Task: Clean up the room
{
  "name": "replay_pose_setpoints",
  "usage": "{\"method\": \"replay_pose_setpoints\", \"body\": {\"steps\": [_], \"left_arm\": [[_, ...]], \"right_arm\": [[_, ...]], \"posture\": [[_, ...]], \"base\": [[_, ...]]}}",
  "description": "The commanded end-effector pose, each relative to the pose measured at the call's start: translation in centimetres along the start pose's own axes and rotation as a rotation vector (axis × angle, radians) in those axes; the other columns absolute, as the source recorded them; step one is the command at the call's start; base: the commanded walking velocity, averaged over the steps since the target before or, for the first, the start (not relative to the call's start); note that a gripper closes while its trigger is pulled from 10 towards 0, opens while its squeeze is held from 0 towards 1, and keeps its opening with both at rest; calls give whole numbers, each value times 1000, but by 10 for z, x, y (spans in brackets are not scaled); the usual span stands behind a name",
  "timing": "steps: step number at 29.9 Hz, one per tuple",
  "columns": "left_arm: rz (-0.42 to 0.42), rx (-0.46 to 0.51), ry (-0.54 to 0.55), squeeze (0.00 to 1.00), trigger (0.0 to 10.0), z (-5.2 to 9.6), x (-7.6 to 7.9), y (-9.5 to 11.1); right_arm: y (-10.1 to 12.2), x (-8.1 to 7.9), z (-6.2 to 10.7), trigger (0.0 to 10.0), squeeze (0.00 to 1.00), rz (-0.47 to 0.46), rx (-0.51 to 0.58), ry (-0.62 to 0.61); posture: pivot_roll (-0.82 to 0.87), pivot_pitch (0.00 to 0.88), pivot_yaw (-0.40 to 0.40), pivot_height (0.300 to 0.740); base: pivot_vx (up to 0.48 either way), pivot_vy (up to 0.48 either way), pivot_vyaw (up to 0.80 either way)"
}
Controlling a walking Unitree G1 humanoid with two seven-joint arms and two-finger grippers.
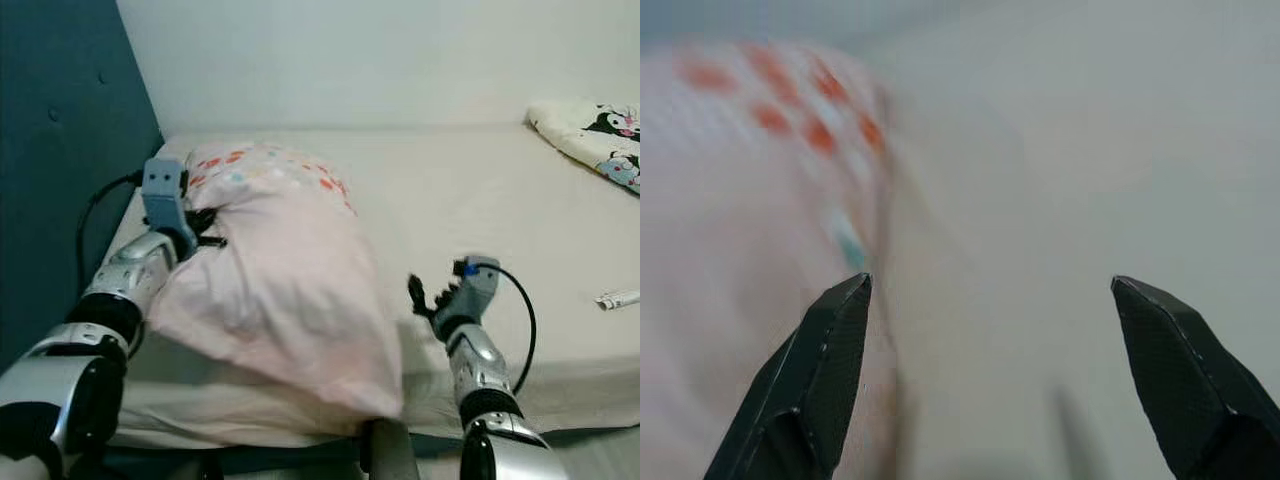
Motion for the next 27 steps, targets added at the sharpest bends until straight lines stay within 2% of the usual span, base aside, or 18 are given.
{"method": "replay_pose_setpoints", "body": {"steps": [1,3,4,6,9,10,12,13,15,16,17,18,19,21,22,25,27], "left_arm": [[-40,34,80,0,0,0,-18,12],[-54,-39,192,0,0,5,-37,-5],[-54,-39,192,0,0,5,-37,-5],[-21,-96,352,0,0,15,-59,-24],[-17,-111,405,0,0,18,-65,-29],[-17,-119,479,0,0,23,-75,-32],[-22,-112,616,0,0,32,-91,-35],[-22,-112,616,0,0,32,-91,-35],[-18,-94,711,0,0,40,-101,-36],[-18,-94,711,0,0,40,-101,-36],[-21,-77,758,0,0,45,-107,-36],[-6,-33,853,0,0,57,-120,-33],[-6,-33,853,0,0,57,-120,-33],[30,12,940,0,0,70,-132,-30],[30,12,940,0,0,70,-132,-30],[74,43,1024,0,0,87,-146,-31],[105,48,1054,0,0,97,-147,-35]], "right_arm": [[5,0,1,10000,0,-20,29,18],[9,-4,-1,10000,0,-13,43,45],[9,-4,-1,10000,0,-13,43,45],[11,-7,-1,10000,0,-9,47,59],[11,-8,-1,10000,0,-7,48,65],[11,-10,-2,10000,0,-8,46,75],[9,-13,-2,10000,0,-7,40,97],[9,-13,-2,10000,0,-7,40,97],[8,-16,-2,10000,0,-6,33,114],[8,-16,-2,10000,0,-6,33,114],[7,-17,-2,10000,0,-7,29,119],[6,-20,-2,10000,0,-12,24,136],[6,-20,-2,10000,0,-12,24,136],[5,-24,-3,10000,0,-18,20,155],[5,-24,-3,10000,0,-18,20,155],[5,-30,-5,10000,0,-20,13,188],[6,-34,-7,10000,0,-19,9,210]], "posture": [[-77,0,9,487],[-78,0,9,487],[-78,0,9,487],[-79,0,8,487],[-79,0,8,487],[-78,0,7,487],[-77,0,10,487],[-77,0,10,487],[-74,0,10,487],[-74,0,10,487],[-69,0,10,487],[-63,0,8,487],[-63,0,8,487],[-59,0,8,487],[-59,0,8,487],[-51,0,3,487],[-45,0,1,487]], "base": [[0,0,0],[0,0,0],[0,0,0],[0,0,0],[0,0,0],[0,0,0],[0,0,0],[0,0,0],[0,0,0],[0,0,0],[0,0,0],[0,0,0],[0,0,0],[0,0,0],[0,0,0],[0,0,0],[0,0,0]]}}
Point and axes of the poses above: a point about 5 cm out from each wrist's last joint towards the gripper, its own z axis pointing back from the gripper into the wrist, its own y axis along the axis of the wrist's last joint, x = y × z, the point moved 2 cm from there along -z, pointing out of the wrist towards the gripper, and after that the axes turned 15 degrees about -z, right-handed, at the moved point
